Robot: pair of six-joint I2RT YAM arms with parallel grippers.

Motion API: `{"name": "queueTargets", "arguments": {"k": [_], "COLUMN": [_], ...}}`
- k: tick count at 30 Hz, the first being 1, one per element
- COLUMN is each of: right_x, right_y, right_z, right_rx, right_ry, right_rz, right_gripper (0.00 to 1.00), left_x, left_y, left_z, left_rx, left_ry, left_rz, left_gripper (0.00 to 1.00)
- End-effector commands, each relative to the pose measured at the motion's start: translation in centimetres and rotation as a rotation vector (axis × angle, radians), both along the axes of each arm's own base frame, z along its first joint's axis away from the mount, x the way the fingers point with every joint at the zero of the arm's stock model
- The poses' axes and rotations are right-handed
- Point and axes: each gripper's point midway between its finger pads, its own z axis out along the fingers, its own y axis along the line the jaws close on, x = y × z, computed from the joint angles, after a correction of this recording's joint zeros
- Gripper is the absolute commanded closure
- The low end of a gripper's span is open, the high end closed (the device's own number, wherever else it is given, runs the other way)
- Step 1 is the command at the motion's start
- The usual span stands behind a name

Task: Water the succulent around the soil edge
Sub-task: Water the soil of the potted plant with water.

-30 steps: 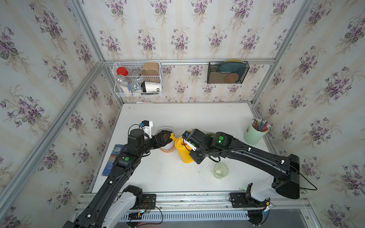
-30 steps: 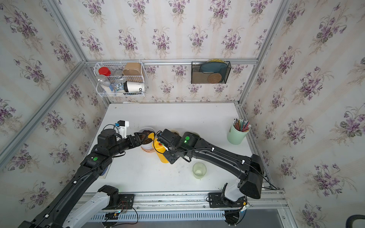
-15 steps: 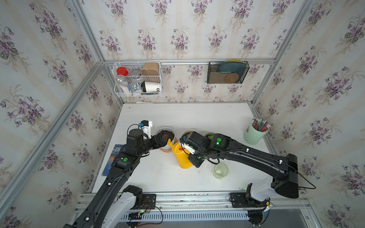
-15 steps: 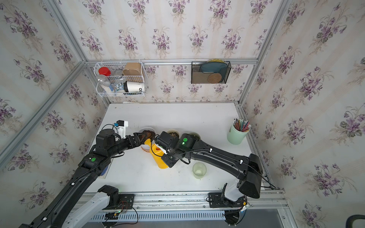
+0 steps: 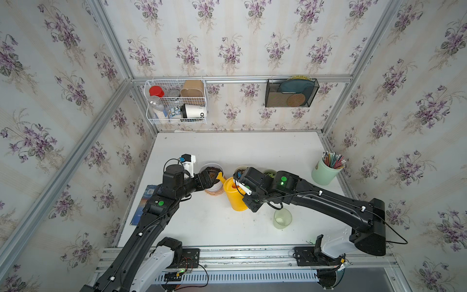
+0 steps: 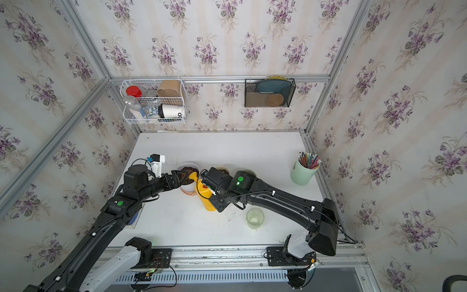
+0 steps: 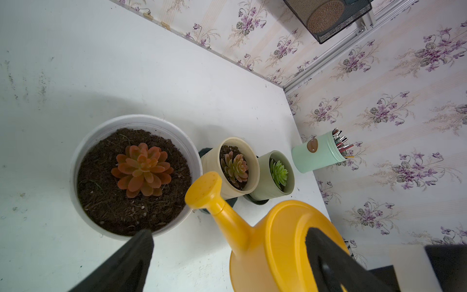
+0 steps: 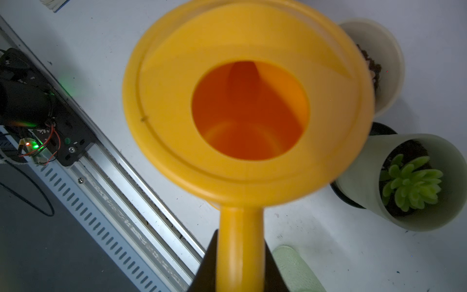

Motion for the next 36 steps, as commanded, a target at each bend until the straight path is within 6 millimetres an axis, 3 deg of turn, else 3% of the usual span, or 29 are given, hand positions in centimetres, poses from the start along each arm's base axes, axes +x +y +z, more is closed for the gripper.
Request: {"name": "queueTargets", "arguments": {"k": [1,7,26,36], "right_x": [1.2,1.4,-2.0,-0.5], "right_y": [-0.7,-1.1,1.7,-0.5], "right_z": [0.2,-0.5,-0.5,-0.7], "right_rx": [-0.004,-0.025,0.028,-0.055], "right_ry": [-0.038,-0.035,0.021,-0.035], "right_rz": [-0.049,-0.055,0.074,-0.005], "right_gripper": [1.00,1.00,1.00,1.00], "left_x": [0.1,0.1,0.2,0.1], "left_y": [-0.3,-0.5,-0.7,-1.0], "left_z": [0.5,0.5,0.3,0.3], "left_rx": [-0.010,-0.015,-0.020,-0.030], "left_ry": [-0.022,-0.020,-0.014,-0.012], "left_rz": [-0.019,-0.024,-0.035,-0.050], "left_gripper": [0.02,0.03,0.04,0.04]}}
